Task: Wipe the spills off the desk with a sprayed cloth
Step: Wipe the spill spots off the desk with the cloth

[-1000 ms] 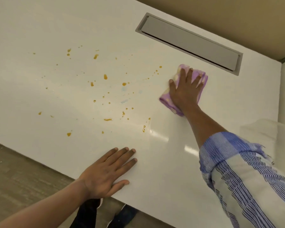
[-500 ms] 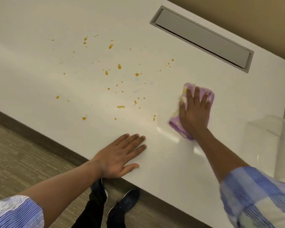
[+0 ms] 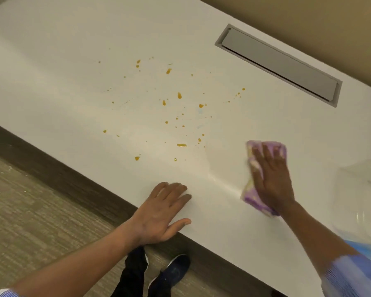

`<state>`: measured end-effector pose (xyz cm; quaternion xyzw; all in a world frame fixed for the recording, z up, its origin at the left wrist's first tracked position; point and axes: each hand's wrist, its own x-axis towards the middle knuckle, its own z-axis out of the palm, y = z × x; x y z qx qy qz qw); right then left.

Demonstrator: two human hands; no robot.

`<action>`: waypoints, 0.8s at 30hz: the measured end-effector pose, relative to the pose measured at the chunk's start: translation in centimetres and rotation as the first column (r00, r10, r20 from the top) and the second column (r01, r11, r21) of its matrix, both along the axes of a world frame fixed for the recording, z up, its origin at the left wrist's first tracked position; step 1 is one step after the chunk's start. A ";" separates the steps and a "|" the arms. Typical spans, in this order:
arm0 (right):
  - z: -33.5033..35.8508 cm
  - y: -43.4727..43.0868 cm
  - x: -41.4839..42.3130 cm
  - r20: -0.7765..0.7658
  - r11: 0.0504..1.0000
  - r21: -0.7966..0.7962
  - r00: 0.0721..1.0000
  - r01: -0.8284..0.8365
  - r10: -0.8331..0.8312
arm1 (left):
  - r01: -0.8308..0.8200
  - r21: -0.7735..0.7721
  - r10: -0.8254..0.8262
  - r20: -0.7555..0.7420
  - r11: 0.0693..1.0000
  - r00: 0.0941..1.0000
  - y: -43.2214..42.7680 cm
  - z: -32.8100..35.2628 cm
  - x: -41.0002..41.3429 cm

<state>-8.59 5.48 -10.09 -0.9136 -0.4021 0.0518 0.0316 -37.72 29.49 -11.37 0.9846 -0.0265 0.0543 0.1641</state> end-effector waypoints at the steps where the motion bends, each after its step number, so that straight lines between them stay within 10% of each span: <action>1: 0.0 1.6 0.6 0.013 0.986 0.000 0.986 0.166 -0.166 | -0.067 -0.034 0.068 0.014 0.997 0.998 1.1 0.3 -0.4; 6: -0.1 14.5 -1.7 -0.075 0.715 0.072 0.718 0.696 -0.692 | -0.412 -0.078 0.414 0.008 0.908 0.910 9.5 2.3 -0.6; 10: -1.5 16.6 -8.8 -0.006 0.987 0.097 0.992 0.124 -0.124 | -0.608 -0.045 0.609 0.018 0.793 0.793 16.9 2.5 -1.0; 15: -0.8 10.8 -7.0 -0.039 0.978 0.052 0.979 -0.200 0.202 | -0.726 0.008 0.726 0.005 0.688 0.688 23.7 1.2 -1.5; 24: 0.2 22.5 1.2 -0.053 0.912 0.037 0.912 0.409 -0.407 | -0.739 0.023 0.739 -0.004 0.673 0.673 24.8 -1.3 -2.1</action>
